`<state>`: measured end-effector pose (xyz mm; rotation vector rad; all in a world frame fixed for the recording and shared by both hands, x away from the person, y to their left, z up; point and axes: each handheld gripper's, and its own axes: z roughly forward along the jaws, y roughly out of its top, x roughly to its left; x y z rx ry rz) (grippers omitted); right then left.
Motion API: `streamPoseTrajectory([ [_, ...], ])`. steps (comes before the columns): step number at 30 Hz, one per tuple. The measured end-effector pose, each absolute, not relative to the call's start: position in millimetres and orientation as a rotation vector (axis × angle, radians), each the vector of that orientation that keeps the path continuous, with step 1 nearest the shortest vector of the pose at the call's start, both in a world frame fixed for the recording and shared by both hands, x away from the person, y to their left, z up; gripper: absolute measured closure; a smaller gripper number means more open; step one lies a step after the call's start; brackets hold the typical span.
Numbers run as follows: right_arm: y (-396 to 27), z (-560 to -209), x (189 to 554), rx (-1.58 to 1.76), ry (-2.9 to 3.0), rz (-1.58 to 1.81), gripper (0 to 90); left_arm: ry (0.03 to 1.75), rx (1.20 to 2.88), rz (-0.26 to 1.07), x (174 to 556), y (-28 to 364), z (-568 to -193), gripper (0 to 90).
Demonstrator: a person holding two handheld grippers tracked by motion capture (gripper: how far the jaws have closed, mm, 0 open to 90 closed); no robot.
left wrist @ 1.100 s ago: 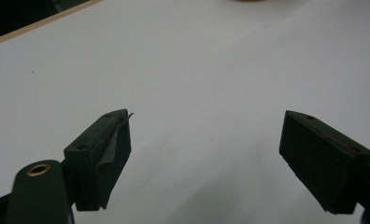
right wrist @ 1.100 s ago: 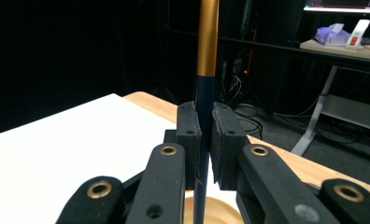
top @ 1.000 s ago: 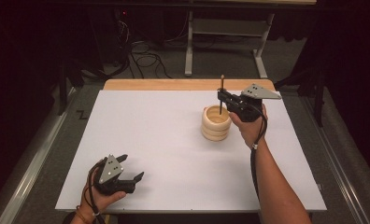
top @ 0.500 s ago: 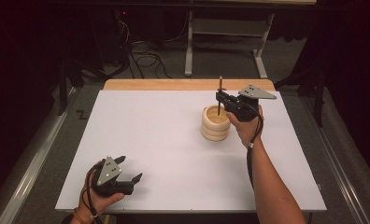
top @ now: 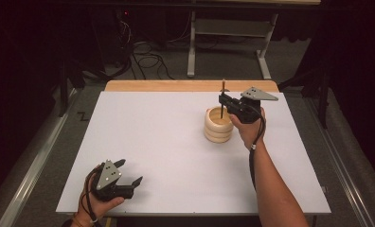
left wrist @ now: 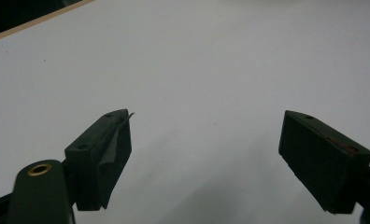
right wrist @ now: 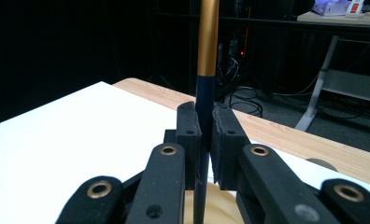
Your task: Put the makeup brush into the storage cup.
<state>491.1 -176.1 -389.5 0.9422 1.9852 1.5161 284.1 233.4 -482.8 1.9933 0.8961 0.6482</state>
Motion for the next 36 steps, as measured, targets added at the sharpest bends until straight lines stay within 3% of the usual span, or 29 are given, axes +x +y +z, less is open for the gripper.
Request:
streamPoseTrajectory([
  [27,-174,-409,489,0.967,2.031,1.471,84.1,0.899,1.995,0.647,283,234,-483,18.3],
  [32,-177,-410,489,0.980,2.025,1.457,80.6,0.897,1.998,0.647,283,233,-483,18.3],
  [36,-179,-409,489,0.981,2.025,1.450,72.3,0.897,2.000,0.643,284,234,-484,18.2],
])
